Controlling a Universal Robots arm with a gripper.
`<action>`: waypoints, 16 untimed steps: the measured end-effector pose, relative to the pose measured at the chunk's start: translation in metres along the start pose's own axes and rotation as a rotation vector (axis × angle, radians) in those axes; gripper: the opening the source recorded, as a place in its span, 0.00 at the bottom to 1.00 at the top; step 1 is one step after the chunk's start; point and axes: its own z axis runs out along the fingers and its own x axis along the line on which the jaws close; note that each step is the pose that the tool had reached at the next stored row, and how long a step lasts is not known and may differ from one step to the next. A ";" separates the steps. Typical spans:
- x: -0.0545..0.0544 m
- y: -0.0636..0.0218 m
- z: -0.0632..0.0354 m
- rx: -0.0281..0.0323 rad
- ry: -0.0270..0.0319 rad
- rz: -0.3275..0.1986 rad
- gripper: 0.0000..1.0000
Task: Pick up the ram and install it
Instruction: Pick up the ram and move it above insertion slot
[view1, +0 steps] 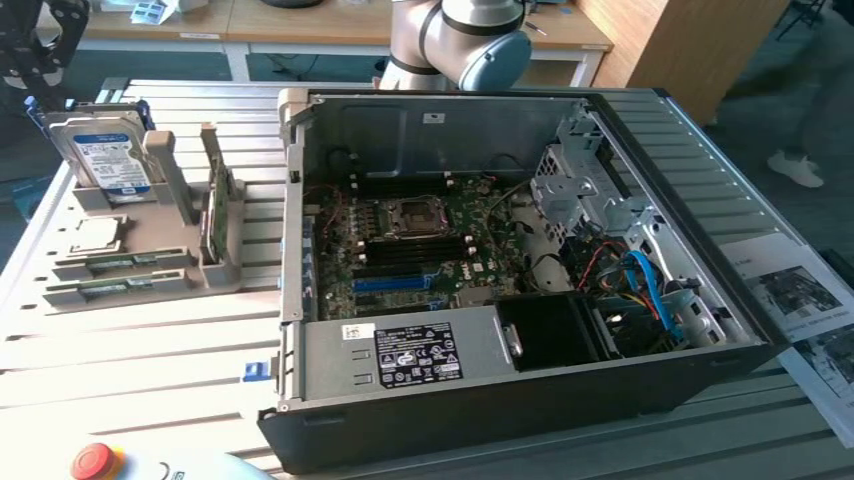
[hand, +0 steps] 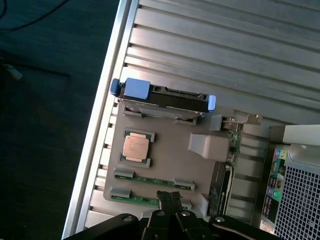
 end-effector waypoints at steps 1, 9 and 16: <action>0.000 0.0000 0.0000 -0.0004 0.0007 -0.015 0.10; 0.000 0.0000 0.0000 -0.0033 0.0065 -0.145 0.10; 0.000 0.0000 0.0000 -0.0062 0.0121 -0.268 0.10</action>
